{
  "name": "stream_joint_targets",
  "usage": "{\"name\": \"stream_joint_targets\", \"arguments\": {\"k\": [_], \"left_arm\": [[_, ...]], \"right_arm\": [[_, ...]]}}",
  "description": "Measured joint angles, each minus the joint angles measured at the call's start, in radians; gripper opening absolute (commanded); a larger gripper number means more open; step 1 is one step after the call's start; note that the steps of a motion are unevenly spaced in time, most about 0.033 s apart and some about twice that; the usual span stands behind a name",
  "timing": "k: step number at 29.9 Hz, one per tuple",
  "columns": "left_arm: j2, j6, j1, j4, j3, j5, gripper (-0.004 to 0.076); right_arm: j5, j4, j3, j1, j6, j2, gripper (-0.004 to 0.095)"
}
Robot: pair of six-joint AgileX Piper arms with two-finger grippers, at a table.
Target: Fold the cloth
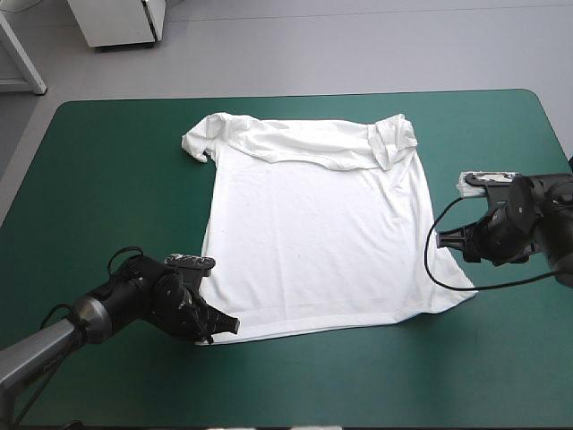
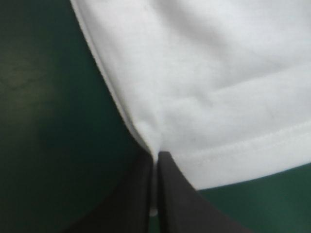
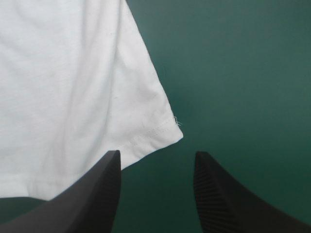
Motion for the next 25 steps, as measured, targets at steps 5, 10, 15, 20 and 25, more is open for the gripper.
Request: {"name": "stream_joint_targets", "arguments": {"k": [5, 10, 15, 20, 25], "left_arm": [[0.0, 0.0, 0.0, -0.001, 0.0, 0.0, -0.0009], [0.0, 0.0, 0.0, -0.001, 0.0, 0.0, -0.0009], [0.0, 0.0, 0.0, -0.001, 0.0, -0.002, -0.0009], [0.0, 0.0, 0.0, -0.001, 0.0, -0.002, -0.0009], [0.0, 0.0, 0.0, -0.001, 0.0, -0.002, -0.0009]], "right_arm": [[-0.048, 0.04, 0.027, -0.023, 0.005, 0.09, 0.045], [-0.109, 0.08, 0.11, -0.092, -0.006, 0.126, 0.0449], [-0.151, 0.088, 0.14, -0.122, -0.019, 0.133, 0.0449], [-0.169, 0.102, 0.141, -0.122, -0.031, 0.17, 0.0449], [-0.191, 0.12, 0.17, -0.122, -0.045, 0.206, 0.0449]]}}
